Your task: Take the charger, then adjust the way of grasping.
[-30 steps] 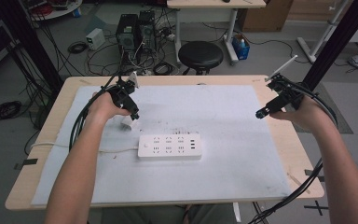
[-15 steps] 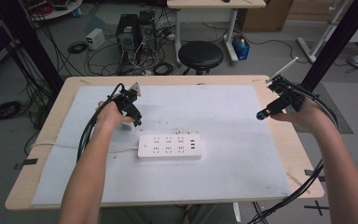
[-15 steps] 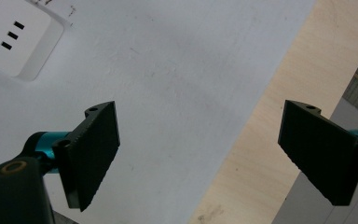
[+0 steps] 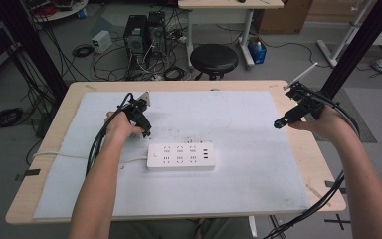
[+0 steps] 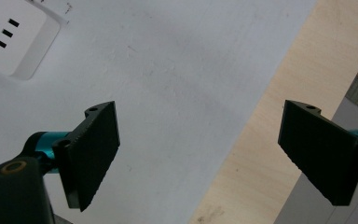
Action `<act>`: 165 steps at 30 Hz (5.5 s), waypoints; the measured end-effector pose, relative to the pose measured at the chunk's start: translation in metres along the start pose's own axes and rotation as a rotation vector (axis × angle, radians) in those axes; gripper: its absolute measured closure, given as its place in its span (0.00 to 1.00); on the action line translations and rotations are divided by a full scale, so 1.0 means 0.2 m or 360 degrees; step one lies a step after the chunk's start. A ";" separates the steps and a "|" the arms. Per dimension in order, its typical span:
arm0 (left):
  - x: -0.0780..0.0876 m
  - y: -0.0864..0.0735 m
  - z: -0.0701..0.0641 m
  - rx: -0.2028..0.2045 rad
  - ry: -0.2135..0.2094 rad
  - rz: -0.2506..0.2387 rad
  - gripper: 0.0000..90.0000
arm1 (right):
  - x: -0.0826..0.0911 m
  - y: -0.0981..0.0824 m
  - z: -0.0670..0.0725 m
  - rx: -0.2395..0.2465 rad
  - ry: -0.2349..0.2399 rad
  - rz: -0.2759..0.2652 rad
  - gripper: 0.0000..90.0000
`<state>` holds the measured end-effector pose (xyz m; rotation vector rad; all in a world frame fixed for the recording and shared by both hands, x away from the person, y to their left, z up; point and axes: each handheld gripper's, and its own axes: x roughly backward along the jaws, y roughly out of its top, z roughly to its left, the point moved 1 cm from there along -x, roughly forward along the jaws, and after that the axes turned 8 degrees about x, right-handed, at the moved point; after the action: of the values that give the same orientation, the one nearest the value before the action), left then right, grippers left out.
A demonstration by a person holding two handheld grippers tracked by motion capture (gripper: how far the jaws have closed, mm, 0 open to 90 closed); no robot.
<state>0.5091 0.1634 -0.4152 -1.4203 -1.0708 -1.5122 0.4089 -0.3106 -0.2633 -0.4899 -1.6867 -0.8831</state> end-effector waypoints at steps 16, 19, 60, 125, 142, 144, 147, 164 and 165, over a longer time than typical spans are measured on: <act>-0.02 0.01 0.00 0.0002 0.0027 0.0019 0.45 | -0.02 -0.01 -0.02 -0.0023 -0.0001 0.0010 0.13; -0.02 0.01 0.00 -0.0002 0.0029 0.0012 0.46 | -0.03 -0.01 -0.02 -0.0020 -0.0001 0.0012 0.13; 0.95 -0.23 -0.36 -0.0778 -0.0155 -0.0224 0.47 | 0.11 0.15 0.14 -0.0226 0.0120 0.0079 0.17; 0.71 -0.24 -1.02 -0.1679 -0.0568 -0.1120 0.47 | -0.13 0.31 0.44 -0.0717 0.1293 -0.0212 0.67; 0.73 -0.26 -0.59 -0.1219 -0.0061 -0.0564 0.28 | 0.04 0.31 0.30 -0.0158 0.0550 -0.0212 0.69; 0.76 -0.29 -0.47 -0.1124 -0.0060 -0.0428 0.28 | 0.06 0.32 0.31 -0.0028 0.0432 -0.0172 0.69; 0.80 -0.34 -0.35 -0.1016 -0.0028 -0.0283 0.28 | 0.08 0.35 0.32 0.0140 0.0259 -0.0059 0.69; 0.85 -0.44 -0.01 -0.0686 0.0033 -0.0107 0.28 | 0.12 0.39 0.35 0.0577 0.0006 0.0150 0.69; 0.85 -0.44 -0.01 -0.0699 0.0039 -0.0114 0.28 | 0.13 0.39 0.35 0.0566 0.0015 0.0149 0.69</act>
<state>0.4138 0.1912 -0.2504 -1.6620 -0.8099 -1.8931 0.4123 -0.2104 -0.2233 -0.3179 -1.7502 -0.5011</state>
